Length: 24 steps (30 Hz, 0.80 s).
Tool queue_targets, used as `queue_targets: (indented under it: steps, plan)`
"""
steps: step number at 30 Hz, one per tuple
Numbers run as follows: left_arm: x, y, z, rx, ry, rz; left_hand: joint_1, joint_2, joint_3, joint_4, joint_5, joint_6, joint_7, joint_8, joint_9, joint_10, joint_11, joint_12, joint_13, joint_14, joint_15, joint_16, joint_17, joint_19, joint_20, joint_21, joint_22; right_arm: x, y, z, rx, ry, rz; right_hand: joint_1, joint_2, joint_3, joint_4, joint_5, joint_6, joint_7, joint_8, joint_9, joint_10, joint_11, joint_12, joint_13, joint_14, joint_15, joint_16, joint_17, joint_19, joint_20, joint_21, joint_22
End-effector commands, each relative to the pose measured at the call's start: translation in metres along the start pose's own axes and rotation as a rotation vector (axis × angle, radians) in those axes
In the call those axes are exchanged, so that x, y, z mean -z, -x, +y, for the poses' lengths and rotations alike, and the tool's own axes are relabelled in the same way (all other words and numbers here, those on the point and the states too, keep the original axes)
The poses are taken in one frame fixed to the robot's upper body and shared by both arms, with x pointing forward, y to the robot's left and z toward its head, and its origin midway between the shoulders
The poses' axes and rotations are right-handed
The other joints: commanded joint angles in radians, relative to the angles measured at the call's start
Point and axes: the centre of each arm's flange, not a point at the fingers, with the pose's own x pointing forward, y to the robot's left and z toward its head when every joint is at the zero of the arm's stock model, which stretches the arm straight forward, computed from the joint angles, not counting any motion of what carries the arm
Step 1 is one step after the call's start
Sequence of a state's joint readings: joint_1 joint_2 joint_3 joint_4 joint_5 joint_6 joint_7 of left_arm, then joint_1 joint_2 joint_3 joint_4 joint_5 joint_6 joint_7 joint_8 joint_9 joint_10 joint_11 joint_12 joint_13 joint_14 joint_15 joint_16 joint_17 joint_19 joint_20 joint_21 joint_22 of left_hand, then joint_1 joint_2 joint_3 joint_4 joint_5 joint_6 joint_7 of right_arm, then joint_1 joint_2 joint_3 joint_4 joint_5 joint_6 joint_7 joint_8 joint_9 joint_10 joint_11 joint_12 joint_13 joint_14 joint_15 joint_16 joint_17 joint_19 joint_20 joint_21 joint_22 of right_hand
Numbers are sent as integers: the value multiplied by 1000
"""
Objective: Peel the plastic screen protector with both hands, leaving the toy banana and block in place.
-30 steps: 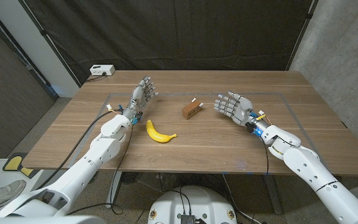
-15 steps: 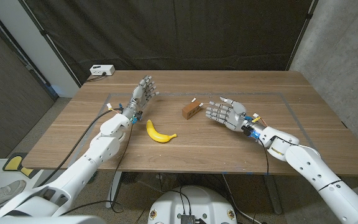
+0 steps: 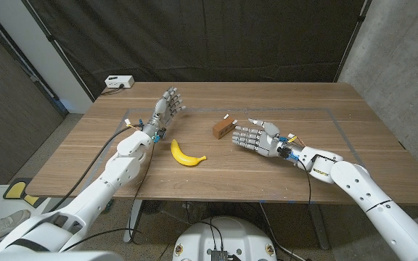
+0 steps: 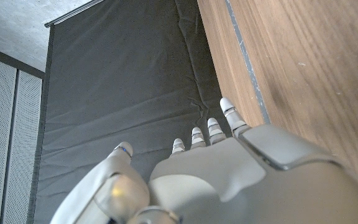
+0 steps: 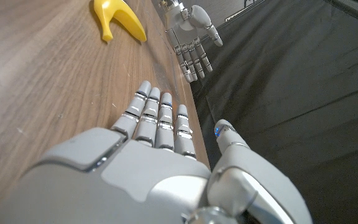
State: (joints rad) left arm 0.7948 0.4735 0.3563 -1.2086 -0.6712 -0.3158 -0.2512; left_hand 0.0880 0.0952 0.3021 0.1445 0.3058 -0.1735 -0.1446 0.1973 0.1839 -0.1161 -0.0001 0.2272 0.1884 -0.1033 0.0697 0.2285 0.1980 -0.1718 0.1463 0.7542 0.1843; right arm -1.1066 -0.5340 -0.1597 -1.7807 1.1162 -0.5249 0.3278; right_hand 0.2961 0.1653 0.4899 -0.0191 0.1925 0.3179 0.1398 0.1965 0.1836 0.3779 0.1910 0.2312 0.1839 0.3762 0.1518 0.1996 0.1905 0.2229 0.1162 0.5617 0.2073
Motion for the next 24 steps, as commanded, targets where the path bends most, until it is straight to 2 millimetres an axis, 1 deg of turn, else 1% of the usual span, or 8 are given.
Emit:
queue_targets:
  steps: [1, 6, 11, 14, 19, 24]
  plan:
    - [3, -11, 0, 14, 5, 7, 11, 4, 4, -4, 3, -21, -4, 2, 3, 2, 0, -1, 5, 5, -2, -3, 2, -142, 8, -3, 3, 12, -10, -6, -6, -64, 97, -5, 0, 3, 5, 4, 0, 14, 3, 5, 5, 11, 3, 3, 9, -1, 3, 3, 8, 1, 6, 4]
    - [4, -15, -2, 22, 9, 9, 12, 4, 3, -4, 2, -22, -4, 1, 3, 1, 1, -2, 5, 3, -3, -5, 2, -144, 8, -6, 3, 19, -13, -11, 8, -75, 157, -6, -1, 4, 7, 5, 2, 23, 3, 5, 7, 12, 2, 3, 15, 3, 4, 3, 14, 6, 11, 5]
    - [5, -18, -3, 25, 12, 12, 13, 4, 3, -4, 2, -21, -3, 1, 3, 1, 1, -3, 6, 6, -4, -5, 2, -141, 8, -7, 3, 26, -20, -15, 19, -89, 204, -7, -1, 5, 8, 5, 1, 27, 2, 5, 7, 15, 1, 3, 15, 4, 3, 3, 18, 9, 14, 5]
    - [5, -19, -3, 26, 14, 11, 14, 4, 3, -5, 2, -23, -2, 0, 3, 0, 2, -4, 6, 4, -3, -6, 2, -143, 8, -10, 3, 27, -23, -17, 13, -92, 220, -7, -3, 6, 8, 5, 2, 34, 2, 5, 9, 17, 1, 3, 17, 5, 2, 3, 22, 10, 17, 6]
    - [4, -20, -4, 28, 14, 8, 15, 4, 2, -4, 1, -20, -3, 0, 3, 2, 2, -4, 6, 7, -4, -6, 2, -139, 8, -11, 3, 30, -31, -20, -13, -114, 255, -9, -6, 6, 10, 4, 4, 38, 2, 5, 12, 21, 1, 3, 19, 6, 2, 3, 27, 9, 21, 7]
    - [4, -21, -4, 21, 15, 14, 16, 4, 2, -4, 1, -22, -3, -1, 3, 2, 2, -5, 6, 5, -3, -8, 3, -141, 8, -15, 4, 28, -38, -22, -48, -143, 260, -13, -7, 4, 13, 4, 6, 41, 2, 5, 17, 21, 1, 3, 22, 5, 2, 4, 30, 9, 24, 8]
